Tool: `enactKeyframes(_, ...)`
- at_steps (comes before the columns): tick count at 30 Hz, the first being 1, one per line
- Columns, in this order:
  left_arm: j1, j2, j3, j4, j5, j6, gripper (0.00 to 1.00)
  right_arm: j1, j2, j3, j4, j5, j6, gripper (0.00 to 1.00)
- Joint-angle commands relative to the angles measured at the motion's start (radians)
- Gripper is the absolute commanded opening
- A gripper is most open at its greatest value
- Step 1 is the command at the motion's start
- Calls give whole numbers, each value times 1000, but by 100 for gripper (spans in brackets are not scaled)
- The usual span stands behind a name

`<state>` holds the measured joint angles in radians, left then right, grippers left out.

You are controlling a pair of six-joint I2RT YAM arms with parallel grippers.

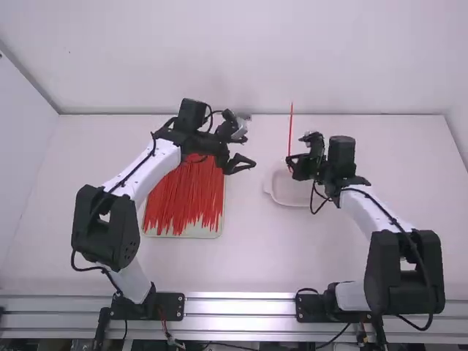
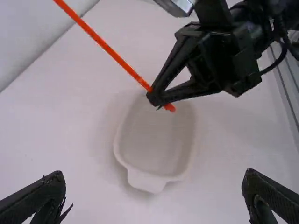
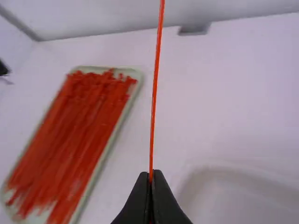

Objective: Fasten the cable tie

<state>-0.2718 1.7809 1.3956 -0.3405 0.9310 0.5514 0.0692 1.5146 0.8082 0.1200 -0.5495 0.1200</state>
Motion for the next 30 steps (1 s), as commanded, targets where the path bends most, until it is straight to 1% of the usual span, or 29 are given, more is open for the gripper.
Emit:
enactKeyframes(1,6,7,-32,1,-1,22,99,14,-16,-32,15,202,19,0)
enactKeyframes(5,21,7,-64,16,7,21,99,29,-16,-79,46,264,21,0)
enactKeyframes(9,32,7,-81,18,69,23,99,27,-9,-156,145,334,48,0)
enactKeyframes(11,29,7,-82,15,82,22,99,18,19,-183,206,341,67,0)
enactKeyframes(16,31,7,-82,3,82,22,99,0,130,-192,276,312,67,0)
enactKeyframes(20,32,7,-82,-12,84,18,99,2,201,-192,322,311,66,0)
enactKeyframes(22,27,7,-82,-19,103,25,99,2,220,-192,341,311,67,3)
enactKeyframes(23,29,7,-82,-22,110,24,99,2,229,-192,352,311,67,8)
enactKeyframes(24,33,7,-82,-22,108,22,99,2,232,-192,356,311,67,15)
enactKeyframes(25,32,7,-82,-23,104,21,99,2,232,-191,356,311,67,31)
enactKeyframes(26,28,7,-82,-23,104,22,99,2,231,-190,355,311,67,41)
enactKeyframes(28,32,7,-82,-23,100,21,99,5,231,-177,344,312,66,99)
enactKeyframes(30,31,7,-82,-25,94,6,99,0,230,-170,340,312,63,99)
